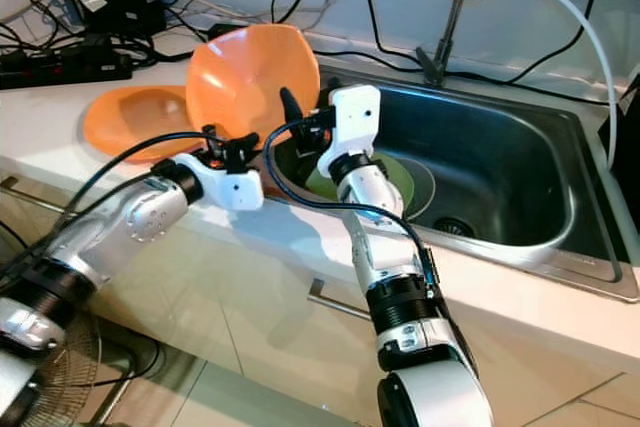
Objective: Kitchen organization
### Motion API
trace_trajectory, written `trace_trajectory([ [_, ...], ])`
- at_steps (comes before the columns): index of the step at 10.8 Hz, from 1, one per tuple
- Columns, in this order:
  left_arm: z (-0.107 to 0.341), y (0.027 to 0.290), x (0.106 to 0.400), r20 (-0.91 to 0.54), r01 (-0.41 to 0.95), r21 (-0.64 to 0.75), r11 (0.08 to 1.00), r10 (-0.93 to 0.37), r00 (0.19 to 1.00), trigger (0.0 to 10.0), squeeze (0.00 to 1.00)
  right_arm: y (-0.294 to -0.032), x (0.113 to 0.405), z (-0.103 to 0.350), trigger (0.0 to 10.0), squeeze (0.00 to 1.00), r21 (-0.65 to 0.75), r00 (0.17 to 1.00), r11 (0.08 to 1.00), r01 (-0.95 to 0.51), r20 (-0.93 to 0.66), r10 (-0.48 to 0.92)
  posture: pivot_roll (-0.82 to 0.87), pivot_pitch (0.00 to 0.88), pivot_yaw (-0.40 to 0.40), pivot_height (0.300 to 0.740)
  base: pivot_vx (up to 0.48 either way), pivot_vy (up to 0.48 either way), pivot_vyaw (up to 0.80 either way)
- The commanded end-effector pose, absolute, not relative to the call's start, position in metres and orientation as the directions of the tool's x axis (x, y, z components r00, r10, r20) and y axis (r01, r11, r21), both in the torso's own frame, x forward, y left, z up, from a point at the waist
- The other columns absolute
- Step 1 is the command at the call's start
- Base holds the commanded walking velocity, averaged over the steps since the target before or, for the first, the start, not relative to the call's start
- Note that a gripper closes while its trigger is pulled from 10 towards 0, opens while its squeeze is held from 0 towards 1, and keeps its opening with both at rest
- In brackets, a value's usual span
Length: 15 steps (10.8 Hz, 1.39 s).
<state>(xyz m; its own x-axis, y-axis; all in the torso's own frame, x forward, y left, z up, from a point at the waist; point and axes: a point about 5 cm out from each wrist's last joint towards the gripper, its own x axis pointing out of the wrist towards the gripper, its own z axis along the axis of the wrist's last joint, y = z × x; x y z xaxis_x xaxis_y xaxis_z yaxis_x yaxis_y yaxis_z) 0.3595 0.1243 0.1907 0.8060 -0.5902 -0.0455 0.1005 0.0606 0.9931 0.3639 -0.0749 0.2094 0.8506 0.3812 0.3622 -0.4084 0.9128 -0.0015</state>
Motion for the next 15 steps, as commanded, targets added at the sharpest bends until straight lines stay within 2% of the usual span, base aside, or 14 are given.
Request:
trace_trajectory([
  [1,0.204,0.121,0.358,0.014,0.027,0.998,0.058,-0.611,0.791,10.0,0.0,-0.072,0.363,0.217,10.0,0.0,-0.009,0.837,0.908,-0.419,0.382,0.391,0.2,0.0,0.025,0.74,0.0,0.0,0.0],
  [6,0.21,0.127,0.349,0.114,-0.15,0.989,-0.002,-0.642,0.759,10.0,0.0,-0.074,0.367,0.211,10.0,0.0,0.018,0.865,0.919,-0.394,0.344,0.365,0.21,0.0,0.016,0.74,0.0,0.0,0.0],
  [10,0.189,0.134,0.34,0.031,-0.141,0.984,-0.11,-0.674,0.738,10.0,0.0,-0.078,0.369,0.21,10.0,0.0,0.046,0.882,0.925,-0.376,0.325,0.342,0.21,0.0,0.01,0.74,0.0,0.0,0.0],
  [11,0.189,0.135,0.339,0.03,-0.147,0.982,-0.117,-0.676,0.736,10.0,0.0,-0.077,0.369,0.209,0.0,0.0,0.044,0.881,0.923,-0.382,0.321,0.349,0.21,0.0,0.009,0.74,0.0,0.0,0.0],
  [15,0.198,0.137,0.34,0.075,-0.247,0.957,-0.153,-0.693,0.717,10.0,0.0,-0.076,0.369,0.209,0.0,0.0,0.034,0.878,0.919,-0.393,0.309,0.364,0.21,0.0,0.003,0.74,0.0,0.0,0.0],
])
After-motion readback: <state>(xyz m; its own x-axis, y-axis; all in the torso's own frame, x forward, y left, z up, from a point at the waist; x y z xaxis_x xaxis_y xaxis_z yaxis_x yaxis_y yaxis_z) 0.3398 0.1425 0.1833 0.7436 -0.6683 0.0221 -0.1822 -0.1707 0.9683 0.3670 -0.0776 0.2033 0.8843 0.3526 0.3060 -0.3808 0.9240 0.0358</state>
